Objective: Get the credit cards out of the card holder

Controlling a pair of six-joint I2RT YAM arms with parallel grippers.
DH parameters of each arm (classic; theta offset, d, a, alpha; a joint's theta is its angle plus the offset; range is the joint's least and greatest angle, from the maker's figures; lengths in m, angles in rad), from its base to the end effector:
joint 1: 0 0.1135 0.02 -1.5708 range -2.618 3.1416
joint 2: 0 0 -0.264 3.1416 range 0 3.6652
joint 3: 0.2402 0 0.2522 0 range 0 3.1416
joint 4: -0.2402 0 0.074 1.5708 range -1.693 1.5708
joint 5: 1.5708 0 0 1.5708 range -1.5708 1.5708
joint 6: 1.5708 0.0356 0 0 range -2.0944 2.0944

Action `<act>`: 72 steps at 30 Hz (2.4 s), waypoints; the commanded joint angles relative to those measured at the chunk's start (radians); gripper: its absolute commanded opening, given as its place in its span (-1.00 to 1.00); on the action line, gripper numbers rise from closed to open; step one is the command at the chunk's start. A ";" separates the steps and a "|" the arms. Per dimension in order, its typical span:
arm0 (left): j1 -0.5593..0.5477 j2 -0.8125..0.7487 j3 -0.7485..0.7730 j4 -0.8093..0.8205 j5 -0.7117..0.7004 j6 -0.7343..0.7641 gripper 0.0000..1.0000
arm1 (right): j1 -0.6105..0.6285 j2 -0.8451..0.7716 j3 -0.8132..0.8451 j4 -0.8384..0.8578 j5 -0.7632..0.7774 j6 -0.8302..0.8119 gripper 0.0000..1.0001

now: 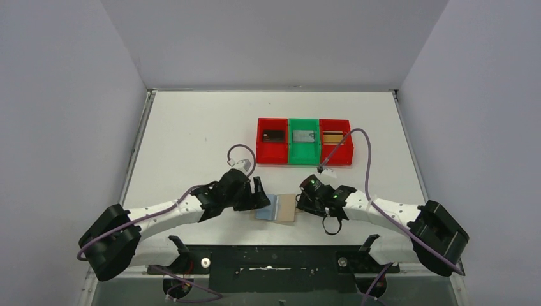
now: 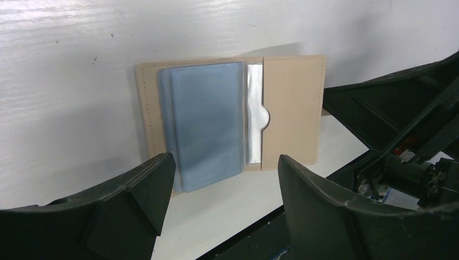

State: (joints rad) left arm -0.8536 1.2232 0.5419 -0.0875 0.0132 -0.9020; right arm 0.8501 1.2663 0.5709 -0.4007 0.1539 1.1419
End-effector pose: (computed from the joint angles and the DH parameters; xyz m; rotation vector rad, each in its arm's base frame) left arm 0.1554 -0.1789 0.1778 -0.0538 2.5130 -0.8305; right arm 0.1475 0.1596 0.1574 0.4462 2.6870 0.4388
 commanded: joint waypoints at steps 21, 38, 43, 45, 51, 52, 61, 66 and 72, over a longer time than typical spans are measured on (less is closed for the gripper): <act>0.006 0.004 0.048 0.009 -0.022 -0.006 0.20 | 0.011 -0.070 0.160 0.241 -0.200 -0.123 -0.23; 0.038 -0.262 -0.094 0.016 -0.115 -0.071 0.88 | 0.043 0.192 0.092 0.235 -0.175 -0.073 -0.24; 0.042 -0.203 -0.095 0.107 -0.005 -0.046 0.74 | 0.046 0.210 0.093 0.195 -0.133 -0.069 -0.25; 0.042 -0.170 -0.083 0.126 0.038 -0.028 0.56 | 0.047 0.217 0.091 0.188 -0.125 -0.069 -0.25; 0.042 -0.080 -0.046 0.178 0.134 0.002 0.28 | 0.050 0.226 0.101 0.158 -0.093 -0.061 -0.29; 0.042 -0.064 -0.040 0.175 0.137 0.000 0.26 | 0.052 0.222 0.098 0.160 -0.088 -0.057 -0.29; 0.041 0.076 -0.009 0.167 0.144 -0.035 0.15 | 0.050 0.188 0.064 0.196 -0.093 -0.034 -0.29; 0.041 0.111 -0.012 0.168 0.138 -0.046 0.10 | 0.043 0.193 0.050 0.227 -0.112 -0.027 -0.28; 0.041 0.116 -0.020 0.231 0.185 -0.048 0.00 | 0.042 0.199 0.046 0.234 -0.114 -0.018 -0.28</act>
State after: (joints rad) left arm -0.8158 1.3312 0.4942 0.0525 0.1539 -0.9428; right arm 0.8974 1.4509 0.6502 -0.1722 0.0017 1.1133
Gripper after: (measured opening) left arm 0.510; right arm 0.359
